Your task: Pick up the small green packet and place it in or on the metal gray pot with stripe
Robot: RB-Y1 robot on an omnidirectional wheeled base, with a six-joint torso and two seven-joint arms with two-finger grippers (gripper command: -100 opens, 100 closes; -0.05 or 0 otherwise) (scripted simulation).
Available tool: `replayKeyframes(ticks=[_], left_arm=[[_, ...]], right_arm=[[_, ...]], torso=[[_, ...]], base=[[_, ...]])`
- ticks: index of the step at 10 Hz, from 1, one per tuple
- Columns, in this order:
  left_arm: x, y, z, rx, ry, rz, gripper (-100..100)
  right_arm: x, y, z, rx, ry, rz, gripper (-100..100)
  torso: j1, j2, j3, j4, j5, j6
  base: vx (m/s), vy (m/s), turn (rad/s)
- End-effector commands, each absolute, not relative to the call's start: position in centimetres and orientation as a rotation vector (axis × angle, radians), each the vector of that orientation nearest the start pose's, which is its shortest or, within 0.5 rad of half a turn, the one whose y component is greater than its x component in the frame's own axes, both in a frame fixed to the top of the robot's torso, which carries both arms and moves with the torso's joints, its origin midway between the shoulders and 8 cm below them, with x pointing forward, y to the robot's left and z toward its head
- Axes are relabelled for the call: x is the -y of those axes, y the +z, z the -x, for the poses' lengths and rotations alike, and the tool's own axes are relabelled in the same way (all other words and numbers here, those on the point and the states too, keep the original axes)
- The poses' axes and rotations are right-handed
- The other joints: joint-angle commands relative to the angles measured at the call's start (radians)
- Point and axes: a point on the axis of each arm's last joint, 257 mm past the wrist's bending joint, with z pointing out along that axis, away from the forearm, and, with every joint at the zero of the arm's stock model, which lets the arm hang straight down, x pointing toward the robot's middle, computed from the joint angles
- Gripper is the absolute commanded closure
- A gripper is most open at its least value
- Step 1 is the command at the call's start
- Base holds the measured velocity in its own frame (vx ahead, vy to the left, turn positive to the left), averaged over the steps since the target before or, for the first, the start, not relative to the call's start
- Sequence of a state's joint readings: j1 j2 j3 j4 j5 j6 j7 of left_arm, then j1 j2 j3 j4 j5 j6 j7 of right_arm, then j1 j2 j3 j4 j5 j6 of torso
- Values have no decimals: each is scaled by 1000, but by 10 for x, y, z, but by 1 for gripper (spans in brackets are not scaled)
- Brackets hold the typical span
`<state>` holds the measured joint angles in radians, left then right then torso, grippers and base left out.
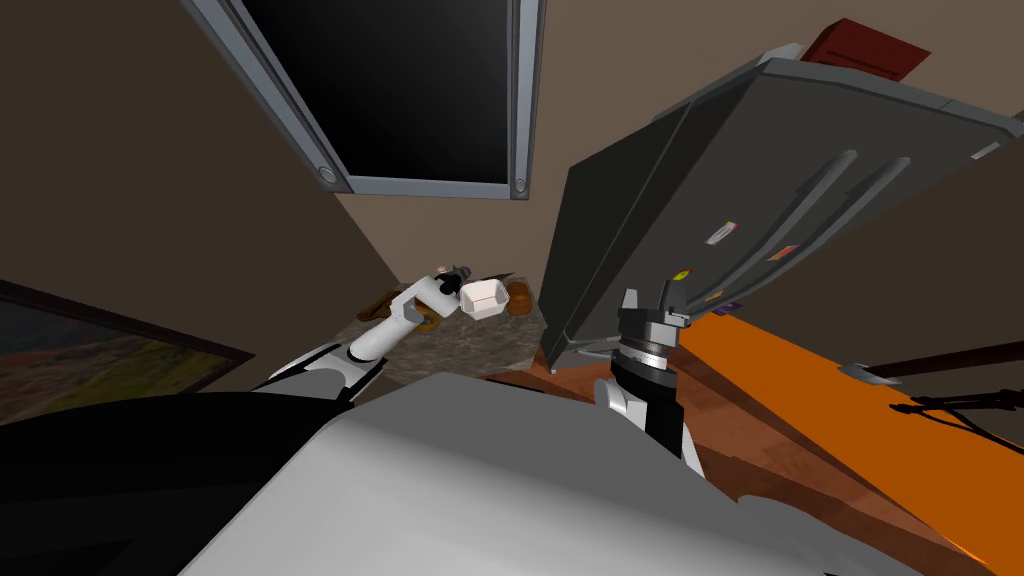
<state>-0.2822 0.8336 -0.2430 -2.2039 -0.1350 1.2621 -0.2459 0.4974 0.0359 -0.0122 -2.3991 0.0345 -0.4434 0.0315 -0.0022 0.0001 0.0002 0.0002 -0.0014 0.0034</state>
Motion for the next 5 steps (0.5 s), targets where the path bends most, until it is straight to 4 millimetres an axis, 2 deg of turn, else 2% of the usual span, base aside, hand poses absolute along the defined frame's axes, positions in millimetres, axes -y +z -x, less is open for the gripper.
replayKeyframes(ticks=[1, 4, 5], left_arm=[[-341, -49, -523, -1691, -13, 560, -100], [-341, -49, -523, -1691, -13, 560, -100], [-341, -49, -523, -1691, -13, 560, 0]], right_arm=[[280, 67, -327, -562, 1249, -597, 0], [280, 67, -327, -562, 1249, -597, 0], [280, 67, -327, -562, 1249, -597, 0]], torso=[[0, 0, 0, 0, 0, 0], [0, 1, 0, 0, 0, 0], [0, 1, 0, 0, 0, 0]], base=[[0, 0, 0], [0, 0, 0], [0, 0, 0]])
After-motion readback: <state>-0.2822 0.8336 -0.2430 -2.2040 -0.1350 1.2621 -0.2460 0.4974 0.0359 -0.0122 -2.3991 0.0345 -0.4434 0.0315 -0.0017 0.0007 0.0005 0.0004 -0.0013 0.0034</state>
